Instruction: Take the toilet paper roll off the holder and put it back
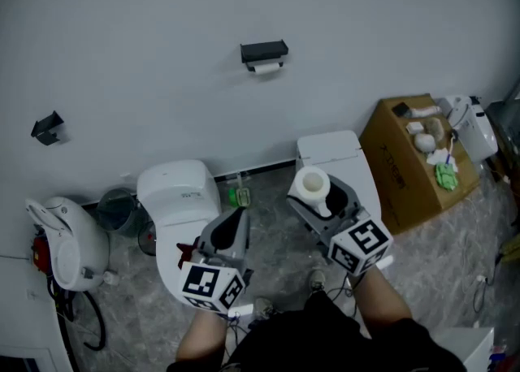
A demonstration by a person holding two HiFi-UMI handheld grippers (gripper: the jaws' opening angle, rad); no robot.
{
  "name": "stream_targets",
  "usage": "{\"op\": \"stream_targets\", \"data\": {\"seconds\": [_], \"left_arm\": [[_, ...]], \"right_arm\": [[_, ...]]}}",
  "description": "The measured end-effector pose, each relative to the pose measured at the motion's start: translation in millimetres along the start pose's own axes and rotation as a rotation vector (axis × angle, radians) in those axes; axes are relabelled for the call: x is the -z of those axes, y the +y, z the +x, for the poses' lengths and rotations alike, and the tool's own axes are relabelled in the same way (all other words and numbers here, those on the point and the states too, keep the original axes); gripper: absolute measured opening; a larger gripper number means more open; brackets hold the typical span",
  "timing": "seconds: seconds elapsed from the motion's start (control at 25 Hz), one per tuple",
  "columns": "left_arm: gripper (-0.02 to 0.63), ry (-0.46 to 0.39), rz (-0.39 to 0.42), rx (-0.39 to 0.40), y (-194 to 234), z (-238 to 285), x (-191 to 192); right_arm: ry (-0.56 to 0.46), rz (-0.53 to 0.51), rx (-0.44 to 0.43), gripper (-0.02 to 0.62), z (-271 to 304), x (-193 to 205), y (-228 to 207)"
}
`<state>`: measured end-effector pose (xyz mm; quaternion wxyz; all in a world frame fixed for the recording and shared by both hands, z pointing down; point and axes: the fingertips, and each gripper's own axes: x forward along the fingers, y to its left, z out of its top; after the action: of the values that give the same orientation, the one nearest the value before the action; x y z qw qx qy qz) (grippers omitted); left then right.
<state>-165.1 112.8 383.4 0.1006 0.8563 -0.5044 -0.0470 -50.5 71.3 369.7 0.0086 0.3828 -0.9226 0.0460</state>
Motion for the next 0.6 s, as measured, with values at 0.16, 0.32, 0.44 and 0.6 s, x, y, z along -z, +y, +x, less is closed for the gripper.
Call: {"op": "stream_targets", "data": {"seconds": [0.16,0.32,0.44,0.6], "left_arm": [[0.005,-0.008,0.008,0.015,-17,5,-3],[0.005,-0.007,0.005,0.001,-44,18,2],[0.005,0.007,0.008,-0.006,-74,30,11],[0.005,0.031,0.035,-0.011,-121,47,17]], "right_arm": [[-0.004,0.009,0.013,0.310,-19,-3,-8],[-0.001,0.010,0.008,0.310,-46,-2,-28],[-0.011,0.016,-0.002,0.310,-73,-2,-47],[-0.030,0.039,-0.016,0.310,-106,-4,-78]]}}
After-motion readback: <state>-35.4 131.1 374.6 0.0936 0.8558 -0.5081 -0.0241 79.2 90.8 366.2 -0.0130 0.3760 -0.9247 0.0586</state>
